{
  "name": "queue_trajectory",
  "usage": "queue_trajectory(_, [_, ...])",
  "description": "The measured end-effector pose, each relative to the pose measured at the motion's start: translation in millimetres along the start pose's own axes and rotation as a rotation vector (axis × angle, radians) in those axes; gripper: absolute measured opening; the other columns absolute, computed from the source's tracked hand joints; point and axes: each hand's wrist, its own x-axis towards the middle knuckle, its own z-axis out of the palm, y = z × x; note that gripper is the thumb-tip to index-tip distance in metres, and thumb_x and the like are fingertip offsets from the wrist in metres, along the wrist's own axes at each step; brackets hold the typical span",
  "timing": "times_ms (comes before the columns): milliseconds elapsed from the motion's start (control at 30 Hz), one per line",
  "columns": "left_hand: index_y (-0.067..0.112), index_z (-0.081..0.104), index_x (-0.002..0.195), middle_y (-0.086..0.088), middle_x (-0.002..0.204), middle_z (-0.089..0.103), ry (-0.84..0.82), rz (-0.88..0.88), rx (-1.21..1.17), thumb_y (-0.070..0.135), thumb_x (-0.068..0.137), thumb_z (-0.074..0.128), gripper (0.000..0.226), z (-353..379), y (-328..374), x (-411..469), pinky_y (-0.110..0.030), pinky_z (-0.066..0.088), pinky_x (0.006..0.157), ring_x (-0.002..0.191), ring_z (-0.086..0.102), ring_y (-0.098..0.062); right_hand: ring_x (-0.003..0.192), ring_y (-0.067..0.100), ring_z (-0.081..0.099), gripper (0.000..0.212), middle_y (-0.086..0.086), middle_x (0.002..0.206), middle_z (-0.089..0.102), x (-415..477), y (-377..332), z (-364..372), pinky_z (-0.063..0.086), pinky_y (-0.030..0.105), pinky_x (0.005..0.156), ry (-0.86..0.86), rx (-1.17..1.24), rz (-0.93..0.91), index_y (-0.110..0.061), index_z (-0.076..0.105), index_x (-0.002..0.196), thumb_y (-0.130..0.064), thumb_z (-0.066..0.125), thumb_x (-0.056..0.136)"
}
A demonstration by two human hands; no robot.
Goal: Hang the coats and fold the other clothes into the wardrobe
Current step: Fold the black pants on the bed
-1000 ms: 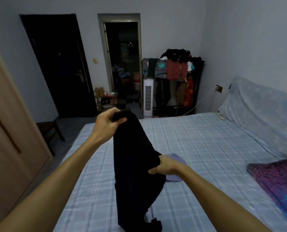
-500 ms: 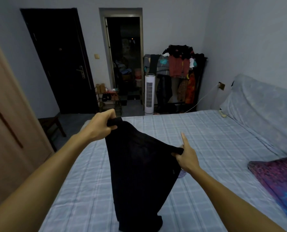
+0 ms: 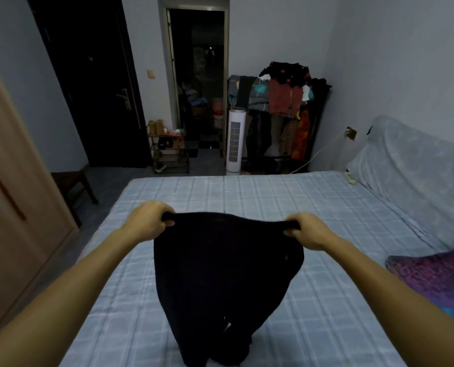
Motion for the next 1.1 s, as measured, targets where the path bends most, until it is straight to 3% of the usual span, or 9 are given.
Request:
queue_trajectory(133, [0.028, 0.069, 0.096, 0.005, 0.097, 0.067, -0.207, 0.008, 0.155, 0.030, 0.077, 0.072, 0.020, 35.2, -7.3, 15.3, -0.028, 0.046, 0.070, 0.094, 0.062, -0.017, 0.088, 0.011, 0.059, 0.023, -0.001, 0.095, 0.066, 16.4, 8.7, 10.9, 0.036, 0.021, 0.068, -0.216, -0.169, 0.040, -0.018, 0.068, 0.102, -0.026, 0.071, 0.081])
queue_trajectory(300, [0.027, 0.064, 0.096, 0.002, 0.107, 0.063, -0.294, -0.032, 0.142, 0.028, 0.082, 0.063, 0.014, 70.9, -18.4, 47.4, -0.027, 0.040, 0.070, 0.100, 0.059, -0.019, 0.104, 0.020, 0.061, 0.023, 0.003, 0.108, 0.066, 60.5, 7.8, 34.7, 0.031, 0.019, 0.067, -0.321, -0.284, 0.070, -0.015, 0.067, 0.104, -0.026, 0.067, 0.084])
queue_trajectory(433, [0.025, 0.064, 0.101, -0.002, 0.108, 0.065, -0.086, -0.108, 0.085, 0.024, 0.089, 0.056, 0.015, 39.3, -29.5, 126.8, -0.031, 0.045, 0.074, 0.101, 0.059, -0.024, 0.102, 0.028, 0.061, 0.024, 0.008, 0.109, 0.067, 144.4, -3.3, 0.1, 0.046, 0.031, 0.077, -0.015, -0.313, 0.069, -0.021, 0.066, 0.106, -0.029, 0.065, 0.083])
queue_trajectory(633, [0.022, 0.067, 0.110, -0.012, 0.105, 0.067, 0.631, -0.175, -0.042, 0.015, 0.090, 0.055, 0.024, -155.1, -4.6, 243.5, -0.038, 0.048, 0.077, 0.097, 0.061, -0.035, 0.094, 0.038, 0.063, 0.025, 0.016, 0.102, 0.068, 252.9, -87.4, -182.1, 0.048, 0.038, 0.075, 0.769, -0.188, -0.047, -0.024, 0.067, 0.108, -0.015, 0.060, 0.086])
queue_trajectory(700, [0.020, 0.068, 0.110, -0.012, 0.102, 0.068, 0.782, -0.162, -0.073, 0.013, 0.091, 0.055, 0.025, -208.8, 8.8, 247.1, -0.037, 0.047, 0.075, 0.094, 0.062, -0.035, 0.090, 0.039, 0.063, 0.022, 0.018, 0.097, 0.068, 253.5, -116.3, -230.9, 0.047, 0.037, 0.072, 0.931, -0.176, -0.085, -0.020, 0.067, 0.107, -0.013, 0.060, 0.086])
queue_trajectory(800, [0.020, 0.069, 0.107, -0.008, 0.097, 0.069, 0.875, -0.124, -0.098, 0.012, 0.091, 0.056, 0.022, -241.8, 17.0, 223.5, -0.032, 0.042, 0.069, 0.089, 0.063, -0.030, 0.085, 0.038, 0.063, 0.016, 0.017, 0.093, 0.069, 227.1, -135.0, -258.6, 0.037, 0.033, 0.063, 1.031, -0.204, -0.131, -0.016, 0.066, 0.103, -0.017, 0.059, 0.090])
queue_trajectory(867, [0.022, 0.070, 0.105, -0.006, 0.098, 0.070, 0.877, -0.089, -0.099, 0.011, 0.090, 0.058, 0.022, -235.6, 17.7, 193.4, -0.031, 0.043, 0.070, 0.089, 0.064, -0.029, 0.084, 0.037, 0.064, 0.016, 0.015, 0.094, 0.070, 196.5, -131.9, -245.1, 0.039, 0.033, 0.063, 1.053, -0.208, -0.204, -0.015, 0.068, 0.104, -0.017, 0.061, 0.090])
queue_trajectory(1000, [0.024, 0.071, 0.106, -0.004, 0.102, 0.072, 0.790, -0.049, -0.117, 0.016, 0.089, 0.060, 0.022, -170.5, 14.5, 112.8, -0.035, 0.051, 0.077, 0.091, 0.065, -0.029, 0.075, 0.034, 0.067, 0.015, 0.010, 0.090, 0.073, 119.9, -102.9, -162.9, 0.050, 0.036, 0.061, 1.000, -0.198, -0.306, -0.015, 0.071, 0.097, -0.012, 0.069, 0.083])
queue_trajectory(1100, [0.024, 0.072, 0.105, -0.002, 0.102, 0.072, 0.630, -0.130, -0.123, 0.016, 0.086, 0.063, 0.023, -88.2, 7.4, 42.5, -0.034, 0.050, 0.076, 0.094, 0.065, -0.028, 0.068, 0.033, 0.068, 0.014, 0.008, 0.083, 0.072, 51.2, -69.6, -70.6, 0.051, 0.035, 0.055, 0.827, -0.198, -0.239, -0.016, 0.072, 0.091, -0.013, 0.072, 0.077])
